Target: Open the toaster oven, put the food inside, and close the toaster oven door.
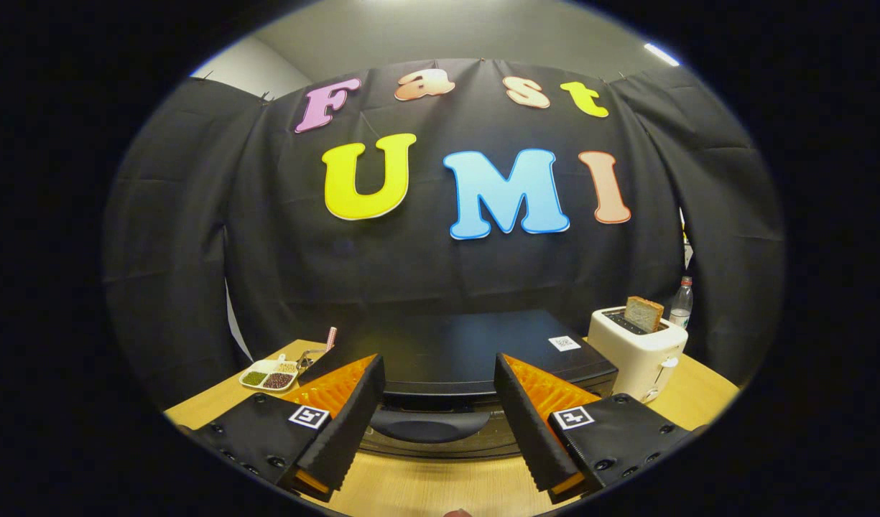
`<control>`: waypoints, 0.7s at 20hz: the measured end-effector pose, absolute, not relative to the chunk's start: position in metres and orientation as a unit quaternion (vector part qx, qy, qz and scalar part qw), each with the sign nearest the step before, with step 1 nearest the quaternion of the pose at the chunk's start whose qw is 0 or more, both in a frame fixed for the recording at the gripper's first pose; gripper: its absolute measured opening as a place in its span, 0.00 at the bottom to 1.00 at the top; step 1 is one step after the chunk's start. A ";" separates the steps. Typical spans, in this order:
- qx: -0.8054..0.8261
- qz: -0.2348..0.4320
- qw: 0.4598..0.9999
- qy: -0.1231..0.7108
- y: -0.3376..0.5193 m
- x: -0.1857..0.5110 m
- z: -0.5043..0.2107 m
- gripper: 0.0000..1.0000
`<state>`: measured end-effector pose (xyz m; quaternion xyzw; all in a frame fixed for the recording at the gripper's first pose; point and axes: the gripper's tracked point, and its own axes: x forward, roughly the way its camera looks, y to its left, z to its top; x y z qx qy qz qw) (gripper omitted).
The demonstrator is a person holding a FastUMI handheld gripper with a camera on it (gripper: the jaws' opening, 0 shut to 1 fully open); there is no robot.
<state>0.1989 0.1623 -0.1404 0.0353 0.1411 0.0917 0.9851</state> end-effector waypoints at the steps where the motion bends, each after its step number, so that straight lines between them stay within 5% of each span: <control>1: 0.036 0.093 0.983 0.151 0.165 0.200 -0.148 0.97; 14: 0.010 0.078 0.983 0.168 0.169 0.200 -0.182 0.98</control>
